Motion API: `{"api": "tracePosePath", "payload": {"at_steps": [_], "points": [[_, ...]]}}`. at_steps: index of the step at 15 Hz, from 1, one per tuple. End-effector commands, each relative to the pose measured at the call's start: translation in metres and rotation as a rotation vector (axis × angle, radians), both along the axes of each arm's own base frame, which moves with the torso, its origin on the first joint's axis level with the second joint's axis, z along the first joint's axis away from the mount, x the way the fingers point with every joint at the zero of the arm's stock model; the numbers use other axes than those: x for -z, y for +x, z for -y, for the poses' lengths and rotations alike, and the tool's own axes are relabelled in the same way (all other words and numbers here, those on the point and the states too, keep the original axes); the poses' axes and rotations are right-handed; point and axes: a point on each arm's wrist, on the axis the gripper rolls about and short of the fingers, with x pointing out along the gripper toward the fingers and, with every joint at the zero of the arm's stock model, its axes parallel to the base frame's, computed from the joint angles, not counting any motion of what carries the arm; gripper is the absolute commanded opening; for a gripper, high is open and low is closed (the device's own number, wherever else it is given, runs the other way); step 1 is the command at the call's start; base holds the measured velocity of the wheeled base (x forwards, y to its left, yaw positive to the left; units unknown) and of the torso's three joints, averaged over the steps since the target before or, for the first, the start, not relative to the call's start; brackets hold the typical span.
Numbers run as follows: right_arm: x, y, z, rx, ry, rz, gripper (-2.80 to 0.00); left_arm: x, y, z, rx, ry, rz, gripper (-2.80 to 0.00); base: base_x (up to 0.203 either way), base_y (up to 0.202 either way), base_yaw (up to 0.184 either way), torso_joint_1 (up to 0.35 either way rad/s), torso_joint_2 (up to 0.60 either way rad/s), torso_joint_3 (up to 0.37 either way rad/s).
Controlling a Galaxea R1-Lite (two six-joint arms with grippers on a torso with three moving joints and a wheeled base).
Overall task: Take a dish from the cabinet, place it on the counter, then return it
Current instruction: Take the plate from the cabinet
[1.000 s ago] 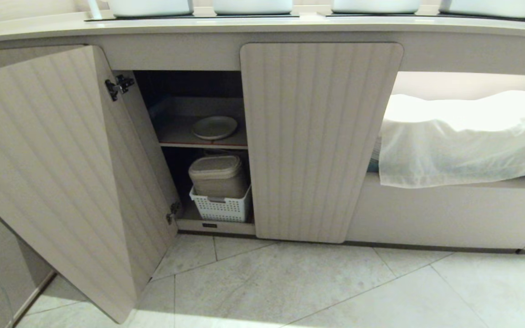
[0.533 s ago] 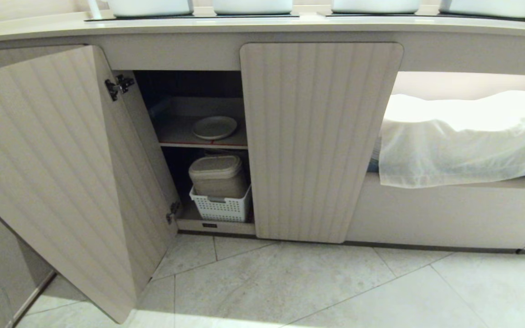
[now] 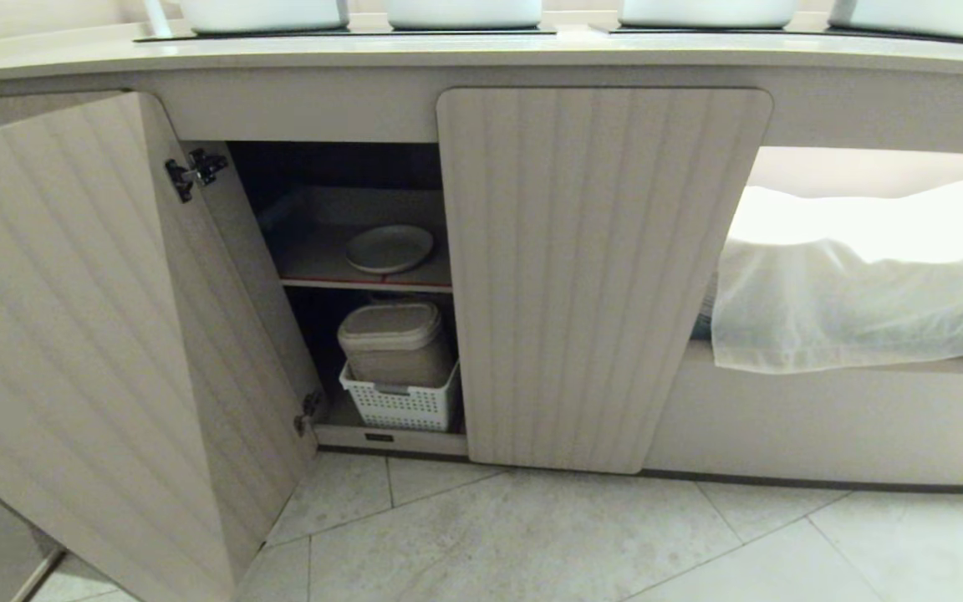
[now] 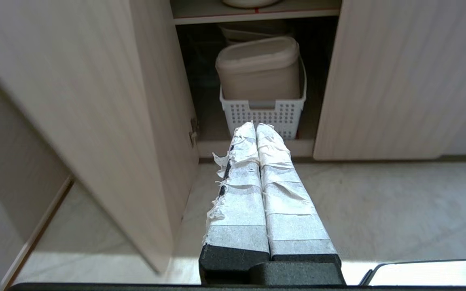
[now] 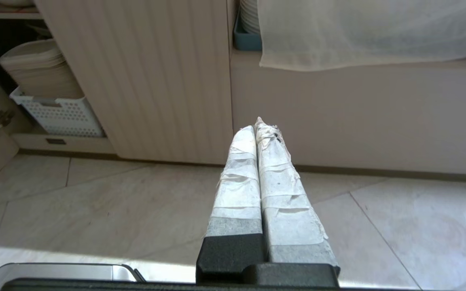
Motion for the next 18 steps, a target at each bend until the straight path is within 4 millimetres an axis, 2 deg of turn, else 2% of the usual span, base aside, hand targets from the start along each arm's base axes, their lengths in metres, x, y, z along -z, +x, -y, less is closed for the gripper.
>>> {"api": "tracePosePath", "payload": {"at_steps": [1, 15, 18], "points": [[0.0000, 0.0001, 0.0000, 0.000, 0.000, -0.001, -2.80, 0.0000, 0.0000, 0.0000, 0.000, 0.000, 0.000, -2.80, 0.196, 0.000, 0.000, 0.000, 0.00, 0.003], [0.0001, 0.0000, 0.0000, 0.000, 0.002, 0.000, -2.80, 0.0000, 0.0000, -0.0001, -0.003, 0.000, 0.000, -2.80, 0.197, 0.000, 0.001, 0.003, 0.00, 0.003], [0.0000, 0.0000, 0.0000, 0.000, 0.000, 0.000, -2.80, 0.0000, 0.0000, -0.0001, -0.005, -0.002, 0.000, -2.80, 0.040, 0.000, 0.001, 0.003, 0.00, 0.000]]}}
